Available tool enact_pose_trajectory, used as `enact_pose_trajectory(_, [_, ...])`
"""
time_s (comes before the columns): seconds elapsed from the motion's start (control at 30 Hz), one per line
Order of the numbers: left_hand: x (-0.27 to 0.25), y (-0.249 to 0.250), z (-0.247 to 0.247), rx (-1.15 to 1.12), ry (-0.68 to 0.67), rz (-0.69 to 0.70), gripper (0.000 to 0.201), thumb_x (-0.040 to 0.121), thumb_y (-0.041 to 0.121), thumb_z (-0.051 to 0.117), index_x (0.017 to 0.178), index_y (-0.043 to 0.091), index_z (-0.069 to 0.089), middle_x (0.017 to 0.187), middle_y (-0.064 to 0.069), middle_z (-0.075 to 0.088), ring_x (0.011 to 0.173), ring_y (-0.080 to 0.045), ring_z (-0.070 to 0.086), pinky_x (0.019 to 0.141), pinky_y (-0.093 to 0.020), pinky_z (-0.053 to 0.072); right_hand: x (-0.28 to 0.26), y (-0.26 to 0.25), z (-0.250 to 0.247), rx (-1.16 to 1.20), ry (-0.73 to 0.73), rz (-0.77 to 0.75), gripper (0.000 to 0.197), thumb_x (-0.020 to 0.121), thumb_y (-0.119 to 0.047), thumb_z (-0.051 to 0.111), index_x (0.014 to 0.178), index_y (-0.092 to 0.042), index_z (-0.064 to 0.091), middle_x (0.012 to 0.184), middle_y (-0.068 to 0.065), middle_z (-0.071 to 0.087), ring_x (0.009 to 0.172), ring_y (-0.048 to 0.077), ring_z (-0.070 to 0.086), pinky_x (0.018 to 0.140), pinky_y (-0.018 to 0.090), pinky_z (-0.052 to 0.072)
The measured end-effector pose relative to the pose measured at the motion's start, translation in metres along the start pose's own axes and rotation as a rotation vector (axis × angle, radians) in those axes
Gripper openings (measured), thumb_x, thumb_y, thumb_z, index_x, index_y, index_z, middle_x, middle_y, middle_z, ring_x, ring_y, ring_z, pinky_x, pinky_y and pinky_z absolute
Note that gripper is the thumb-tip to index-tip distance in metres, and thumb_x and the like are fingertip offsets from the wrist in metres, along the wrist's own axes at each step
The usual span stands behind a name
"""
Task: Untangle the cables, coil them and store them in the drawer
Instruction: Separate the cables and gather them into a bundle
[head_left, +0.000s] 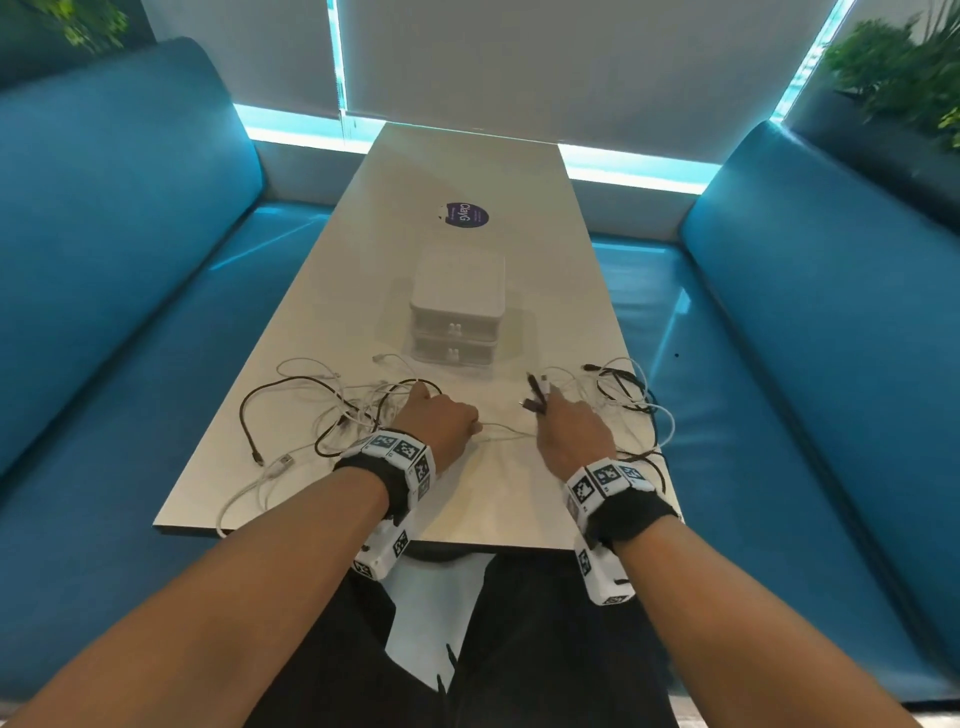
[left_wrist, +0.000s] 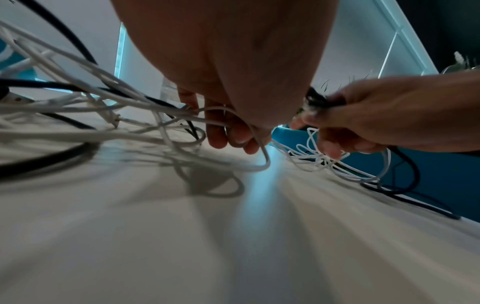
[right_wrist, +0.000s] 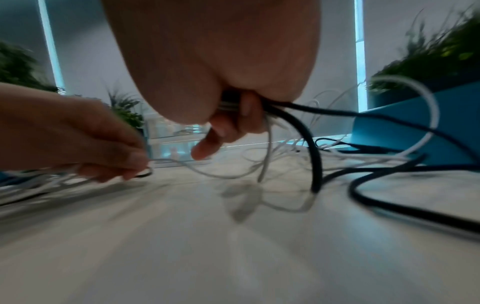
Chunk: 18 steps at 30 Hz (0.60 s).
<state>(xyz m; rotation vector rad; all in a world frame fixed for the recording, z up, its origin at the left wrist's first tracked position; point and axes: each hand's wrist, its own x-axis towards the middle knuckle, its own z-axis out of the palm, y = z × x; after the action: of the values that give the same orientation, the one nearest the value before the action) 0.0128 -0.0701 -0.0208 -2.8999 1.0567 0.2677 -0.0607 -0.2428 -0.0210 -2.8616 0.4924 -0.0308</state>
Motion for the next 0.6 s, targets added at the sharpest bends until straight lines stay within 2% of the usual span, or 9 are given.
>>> enact_pose_trajectory(0.07, [0.002,0.006,0.000,-0.023,0.022,0.014,0.023,0.105,0.028,0.036,0.093,0.026,0.055,0.081,-0.001,0.062,0.089,-0.026,0.059,0.095,-0.043,0.027,-0.004,-0.014,0.004,0.048,-0.034,-0.089,0.027,0.099,-0.026,0.043,0.124,-0.018,0.050,0.098,0.013,0.066,0.086,0.035,0.065,0.074,0.043,0.055])
enact_pose_trajectory(0.2, [0.005,0.008,0.001,-0.041,0.073,0.037,0.024,0.099,0.015,0.039,0.098,0.026,0.061,0.084,0.003,0.066,0.089,-0.023,0.059,0.096,-0.043,0.029,-0.006,-0.030,0.011,0.066,-0.178,-0.122,0.018,0.092,-0.019,0.047,0.108,-0.014,0.054,0.098,0.014,0.064,0.087,0.034,0.063,0.076,0.043,0.055])
enact_pose_trajectory(0.33, [0.004,-0.002,0.003,-0.099,0.097,0.029,0.024,0.105,0.029,0.036,0.102,0.026,0.060,0.086,0.001,0.060,0.093,-0.024,0.052,0.094,-0.040,0.027,-0.003,-0.023,0.011,-0.001,-0.126,-0.133,0.023,0.098,-0.024,0.041,0.113,-0.015,0.055,0.102,0.013,0.064,0.091,0.034,0.063,0.075,0.040,0.052])
enact_pose_trajectory(0.4, [0.001,-0.006,0.002,-0.090,0.045,0.012,0.028,0.107,0.035,0.034,0.102,0.025,0.059,0.089,-0.001,0.057,0.097,-0.026,0.049,0.099,-0.042,0.027,-0.001,-0.014,0.010,-0.063,-0.113,-0.097,0.024,0.099,-0.025,0.041,0.115,-0.016,0.058,0.106,0.011,0.064,0.094,0.032,0.064,0.078,0.039,0.052])
enact_pose_trajectory(0.47, [-0.001,-0.009,0.003,-0.064,-0.017,-0.002,0.028,0.107,0.034,0.033,0.105,0.023,0.059,0.097,-0.003,0.058,0.105,-0.028,0.047,0.102,-0.044,0.027,0.000,0.000,0.007,-0.096,-0.107,0.002,0.024,0.099,-0.022,0.041,0.114,-0.017,0.060,0.109,0.009,0.066,0.098,0.029,0.064,0.082,0.039,0.052])
enact_pose_trajectory(0.6, [-0.005,-0.008,0.000,-0.065,-0.046,-0.007,0.028,0.108,0.028,0.033,0.110,0.020,0.059,0.106,-0.005,0.060,0.111,-0.029,0.045,0.094,-0.041,0.027,0.000,0.025,-0.005,-0.214,-0.094,0.119,0.026,0.098,-0.018,0.040,0.113,-0.015,0.062,0.110,0.007,0.066,0.101,0.028,0.064,0.088,0.039,0.051])
